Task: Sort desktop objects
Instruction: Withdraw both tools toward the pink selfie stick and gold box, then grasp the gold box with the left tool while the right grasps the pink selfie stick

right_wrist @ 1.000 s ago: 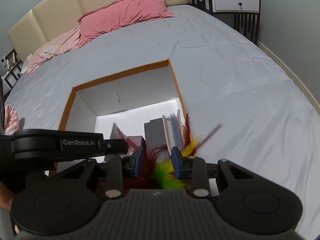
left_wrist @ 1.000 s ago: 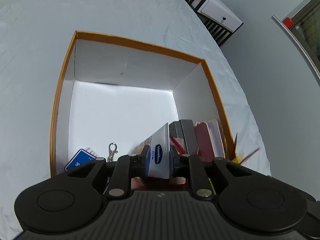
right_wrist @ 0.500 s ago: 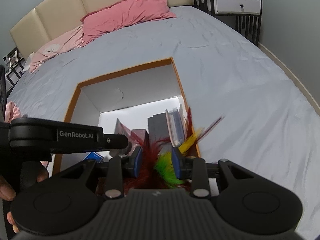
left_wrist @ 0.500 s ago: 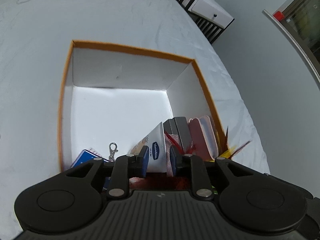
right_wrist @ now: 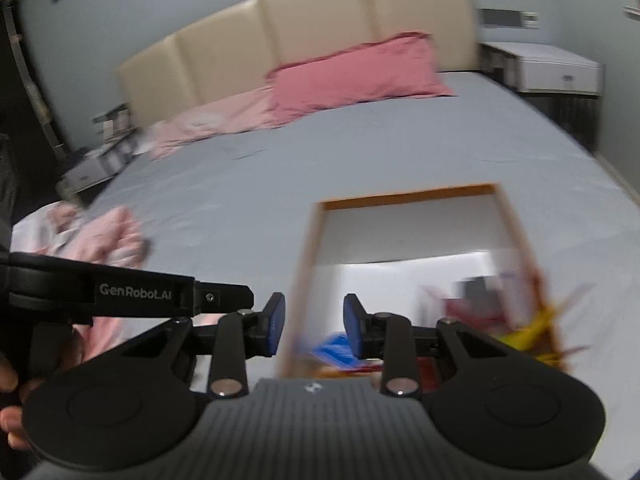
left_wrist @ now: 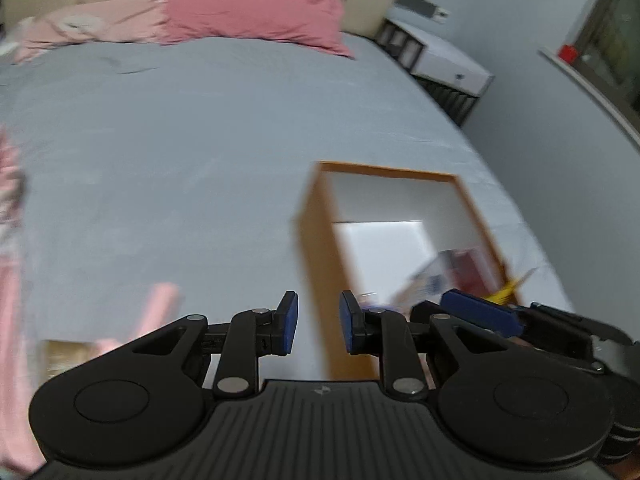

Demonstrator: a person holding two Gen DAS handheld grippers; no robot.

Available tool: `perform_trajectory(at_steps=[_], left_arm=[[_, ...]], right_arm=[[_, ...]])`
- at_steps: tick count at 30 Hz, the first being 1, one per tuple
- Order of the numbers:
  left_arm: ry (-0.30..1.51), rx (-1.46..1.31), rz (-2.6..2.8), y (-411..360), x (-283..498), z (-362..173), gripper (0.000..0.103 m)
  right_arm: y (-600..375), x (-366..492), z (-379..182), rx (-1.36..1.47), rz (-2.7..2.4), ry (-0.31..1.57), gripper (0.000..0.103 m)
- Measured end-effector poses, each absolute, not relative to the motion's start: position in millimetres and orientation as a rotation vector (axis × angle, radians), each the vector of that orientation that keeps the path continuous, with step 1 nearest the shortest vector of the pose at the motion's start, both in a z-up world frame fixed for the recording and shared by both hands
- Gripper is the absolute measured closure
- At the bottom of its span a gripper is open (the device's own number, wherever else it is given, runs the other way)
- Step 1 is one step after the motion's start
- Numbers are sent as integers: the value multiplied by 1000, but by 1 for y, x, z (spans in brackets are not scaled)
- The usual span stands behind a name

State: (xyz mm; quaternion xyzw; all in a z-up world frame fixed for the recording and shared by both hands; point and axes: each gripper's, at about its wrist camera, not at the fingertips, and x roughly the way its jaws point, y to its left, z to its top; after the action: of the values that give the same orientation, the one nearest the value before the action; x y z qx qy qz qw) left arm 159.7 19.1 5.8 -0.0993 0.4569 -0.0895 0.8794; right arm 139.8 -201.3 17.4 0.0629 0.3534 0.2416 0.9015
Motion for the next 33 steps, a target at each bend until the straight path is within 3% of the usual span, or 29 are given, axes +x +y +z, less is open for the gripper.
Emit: perform_trajectory(at_steps=[2, 6, 7, 8, 21, 28, 33], left_arm=[[978, -182, -135, 48, 156, 5, 67], [1056, -115, -7, 102, 153, -10, 62], [1072, -120, 16, 115, 152, -15, 52], [1091, -139, 36, 130, 152, -22, 50], [1247, -358, 144, 222, 169, -108, 47], [1244, -444, 97, 235, 172, -126, 28], [1283, -524, 46, 236, 177, -143, 24]], right_arm=[[-178, 139, 14, 128, 552, 757, 67], [-131, 139, -3, 107, 630, 830, 67], [-122, 140, -8, 110, 645, 853, 67], [-114, 143, -15, 116, 651, 880, 67], [-36, 169, -102, 180, 675, 1171, 57], [-18, 184, -128, 219, 663, 1228, 58], [-17, 191, -141, 297, 670, 1245, 58]])
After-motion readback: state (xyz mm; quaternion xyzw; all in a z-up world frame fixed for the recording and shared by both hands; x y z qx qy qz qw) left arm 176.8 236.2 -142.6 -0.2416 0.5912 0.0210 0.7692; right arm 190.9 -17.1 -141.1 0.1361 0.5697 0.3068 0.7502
